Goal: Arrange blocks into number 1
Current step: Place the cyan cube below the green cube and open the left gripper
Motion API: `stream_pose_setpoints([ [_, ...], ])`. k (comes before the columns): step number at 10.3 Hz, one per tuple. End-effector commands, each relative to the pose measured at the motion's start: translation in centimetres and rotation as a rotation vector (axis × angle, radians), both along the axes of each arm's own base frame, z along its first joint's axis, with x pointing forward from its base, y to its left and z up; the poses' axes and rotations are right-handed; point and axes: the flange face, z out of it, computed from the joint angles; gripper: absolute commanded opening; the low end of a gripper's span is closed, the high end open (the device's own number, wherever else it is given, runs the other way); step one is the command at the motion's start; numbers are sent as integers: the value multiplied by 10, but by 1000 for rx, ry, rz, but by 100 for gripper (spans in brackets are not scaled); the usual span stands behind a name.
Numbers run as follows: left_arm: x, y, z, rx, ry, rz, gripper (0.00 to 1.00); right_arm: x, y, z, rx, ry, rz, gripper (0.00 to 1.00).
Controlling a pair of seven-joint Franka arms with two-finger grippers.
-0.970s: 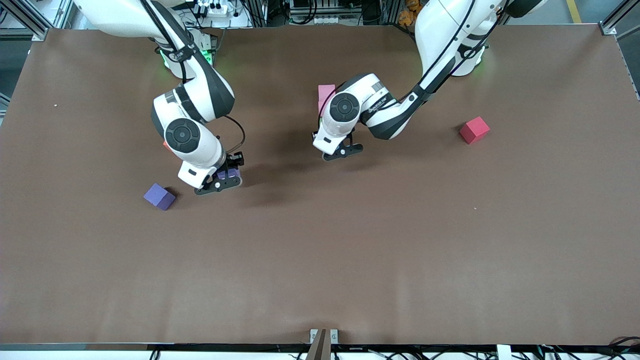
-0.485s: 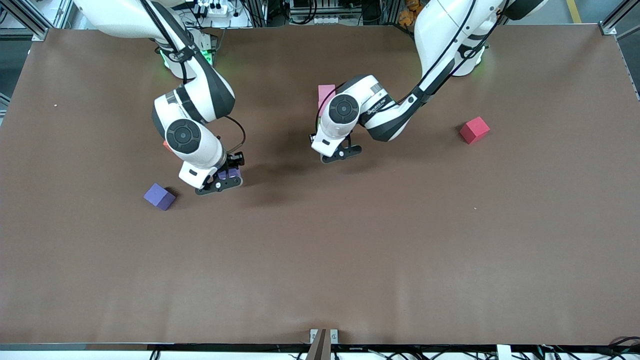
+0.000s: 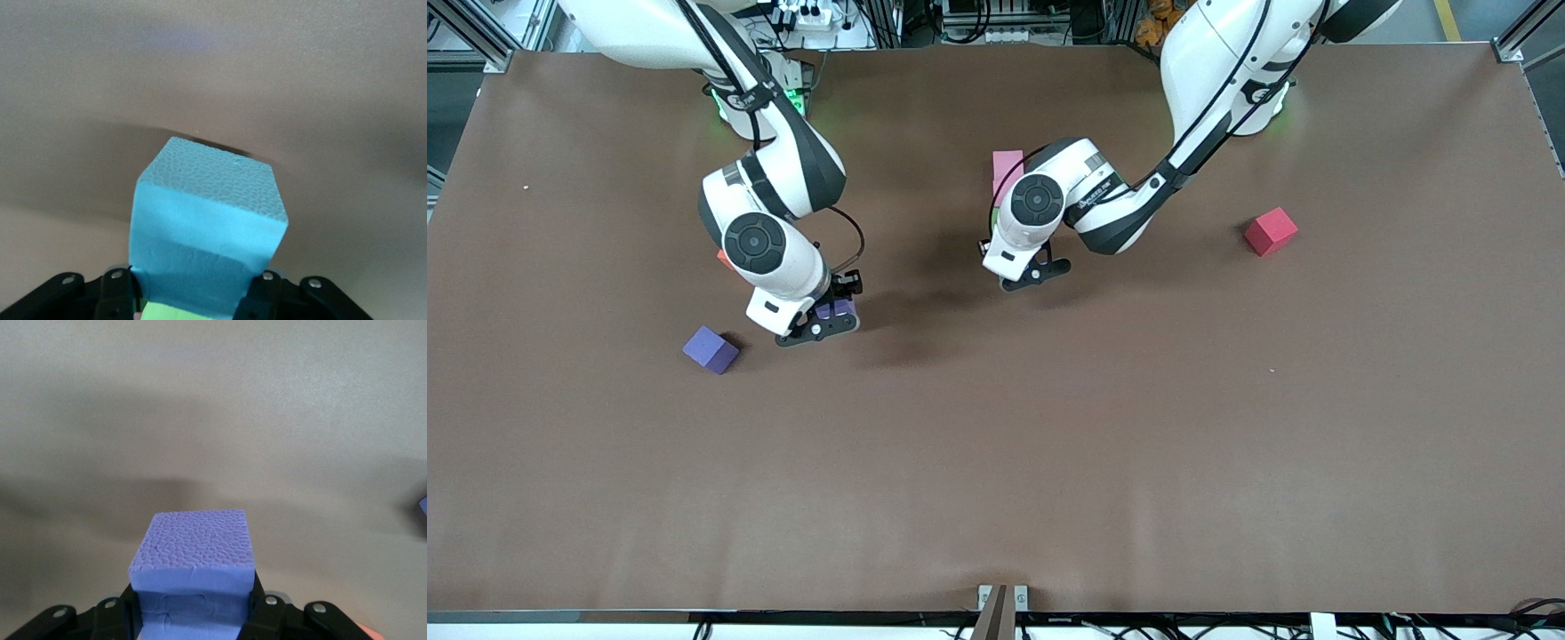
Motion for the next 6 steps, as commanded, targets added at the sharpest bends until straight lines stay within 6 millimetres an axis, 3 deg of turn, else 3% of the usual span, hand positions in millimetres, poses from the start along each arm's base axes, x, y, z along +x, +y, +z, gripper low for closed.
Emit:
stream_pose_setpoints([
  [1,-1,-2,0,4,27,37,44,4,4,0,16,7,-15,0],
  [4,1,-1,0,14,43,96,100,4,4,-1,15,6,-19,0],
  [6,4,1,4,17,39,114,100,4,5,-2,14,8,-20,0],
])
